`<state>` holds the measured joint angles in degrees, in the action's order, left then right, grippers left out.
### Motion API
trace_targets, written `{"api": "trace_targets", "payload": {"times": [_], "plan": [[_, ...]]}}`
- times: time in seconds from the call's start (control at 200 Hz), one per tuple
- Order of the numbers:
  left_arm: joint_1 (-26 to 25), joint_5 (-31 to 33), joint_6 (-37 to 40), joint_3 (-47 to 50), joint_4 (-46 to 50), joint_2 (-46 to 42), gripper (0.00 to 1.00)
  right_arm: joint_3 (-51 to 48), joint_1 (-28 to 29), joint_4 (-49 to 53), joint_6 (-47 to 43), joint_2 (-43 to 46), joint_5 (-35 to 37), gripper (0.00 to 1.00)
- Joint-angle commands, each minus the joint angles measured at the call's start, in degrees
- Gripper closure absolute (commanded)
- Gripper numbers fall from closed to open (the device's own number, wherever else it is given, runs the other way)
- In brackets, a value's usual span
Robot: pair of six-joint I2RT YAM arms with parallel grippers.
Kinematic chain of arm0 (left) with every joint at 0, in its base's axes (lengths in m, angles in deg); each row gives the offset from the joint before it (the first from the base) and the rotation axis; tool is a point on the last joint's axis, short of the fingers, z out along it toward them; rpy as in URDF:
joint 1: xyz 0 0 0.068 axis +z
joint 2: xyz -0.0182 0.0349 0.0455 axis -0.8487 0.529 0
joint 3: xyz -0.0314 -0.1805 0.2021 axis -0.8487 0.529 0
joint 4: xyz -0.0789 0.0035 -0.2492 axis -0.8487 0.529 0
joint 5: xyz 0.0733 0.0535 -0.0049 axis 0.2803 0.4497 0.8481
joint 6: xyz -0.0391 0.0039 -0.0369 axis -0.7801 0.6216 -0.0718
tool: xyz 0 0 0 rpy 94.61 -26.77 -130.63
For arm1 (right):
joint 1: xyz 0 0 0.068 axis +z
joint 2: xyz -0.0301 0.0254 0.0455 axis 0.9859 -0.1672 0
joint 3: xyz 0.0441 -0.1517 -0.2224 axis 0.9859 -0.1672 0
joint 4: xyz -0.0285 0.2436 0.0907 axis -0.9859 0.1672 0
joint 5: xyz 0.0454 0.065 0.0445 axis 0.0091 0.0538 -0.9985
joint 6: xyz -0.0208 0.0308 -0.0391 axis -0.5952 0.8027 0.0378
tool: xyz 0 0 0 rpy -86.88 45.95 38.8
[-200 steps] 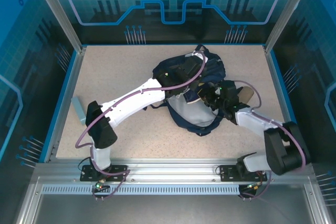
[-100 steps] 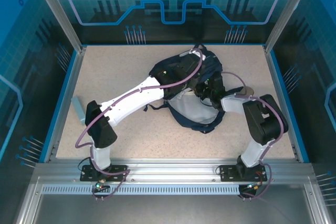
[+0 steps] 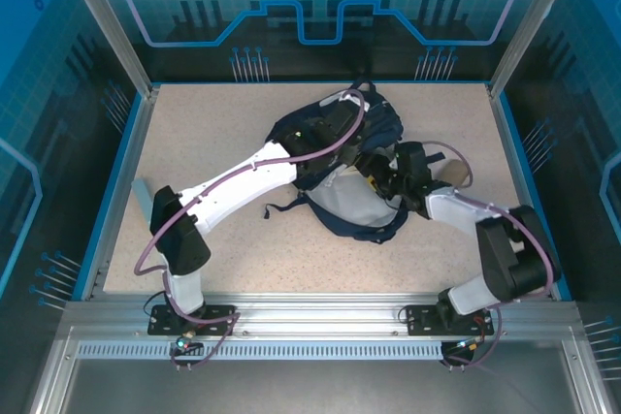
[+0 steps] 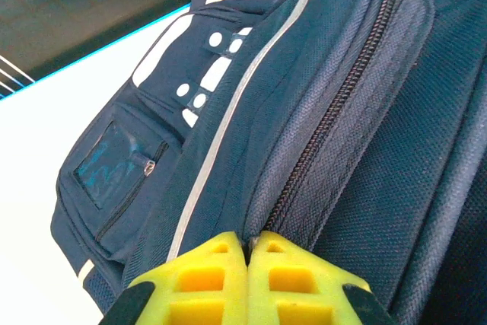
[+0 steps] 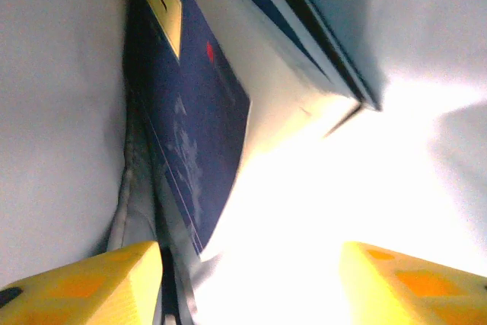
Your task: Pack books, pencil case, and school supplies into a backpack
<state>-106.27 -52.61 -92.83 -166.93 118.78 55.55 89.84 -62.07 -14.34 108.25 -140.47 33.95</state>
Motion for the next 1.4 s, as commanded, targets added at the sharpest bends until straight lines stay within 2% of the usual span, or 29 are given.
{"api": "trace_targets", "payload": {"times": [0.0, 0.06, 0.15, 0.24, 0.305, 0.36, 0.44, 0.53, 0.57, 0.655, 0.76, 0.845, 0.945, 1.126, 1.396], "plan": [[2.18, 1.99, -3.46, 3.08, -3.32, -4.84, 1.00, -2.28, -0.51, 13.07, -4.30, 5.98, 2.23, 0.38], [2.74, 1.11, -4.81, 5.47, -3.41, -5.84, 1.00, -2.57, -0.85, 19.01, -5.77, 9.62, 4.15, 0.39], [3.85, -3.44, -7.35, 7.16, -1.49, -5.98, 1.00, -1.03, -2.92, 29.86, -8.20, 15.01, 7.66, 0.40], [4.78, -10.07, -8.89, 7.70, -0.18, -5.43, 0.94, 1.36, -6.17, 37.79, -10.76, 19.89, 10.21, 0.39], [5.54, -17.28, -9.48, 7.30, -0.09, -4.33, 0.91, 3.30, -8.25, 40.85, -12.46, 22.37, 10.51, 0.38], [5.81, -22.86, -9.46, 6.48, -0.57, -3.15, 0.92, 5.07, -9.30, 42.65, -13.44, 23.51, 10.45, 0.37], [5.83, -28.09, -9.65, 4.20, -0.73, -0.72, 0.97, 7.11, -9.66, 43.89, -13.94, 23.83, 9.81, 0.37], [5.77, -32.36, -10.15, 2.39, -1.63, 1.71, 0.95, 8.15, -9.67, 43.71, -13.94, 23.37, 7.89, 0.37], [5.77, -33.13, -10.47, 2.27, -2.29, 2.32, 0.90, 8.45, -9.68, 43.38, -13.93, 22.95, 6.63, 0.37], [6.41, -33.09, -12.51, 2.48, -2.51, 2.13, 0.65, 9.17, -9.68, 42.89, -14.54, 21.55, 3.60, 0.37], [8.60, -34.29, -15.34, 6.38, -4.14, -1.14, 0.39, 11.13, -9.35, 43.90, -16.94, 18.92, 0.32, 0.35], [11.01, -34.48, -17.14, 11.99, -6.16, -5.39, 0.27, 13.60, -8.51, 44.65, -18.64, 16.69, -0.76, 0.34], [14.34, -35.05, -18.11, 20.72, -8.45, -10.99, 0.19, 15.09, -6.71, 44.73, -19.52, 13.67, -1.69, 0.33], [19.61, -34.28, -16.61, 36.66, -10.08, -20.10, 0.13, 17.81, -1.92, 44.17, -18.89, 7.18, -2.15, 0.32], [23.73, -36.56, -11.98, 51.74, -16.22, -25.97, 0.11, 19.80, 0.40, 41.22, -16.33, -2.60, -1.68, 0.33]]}}
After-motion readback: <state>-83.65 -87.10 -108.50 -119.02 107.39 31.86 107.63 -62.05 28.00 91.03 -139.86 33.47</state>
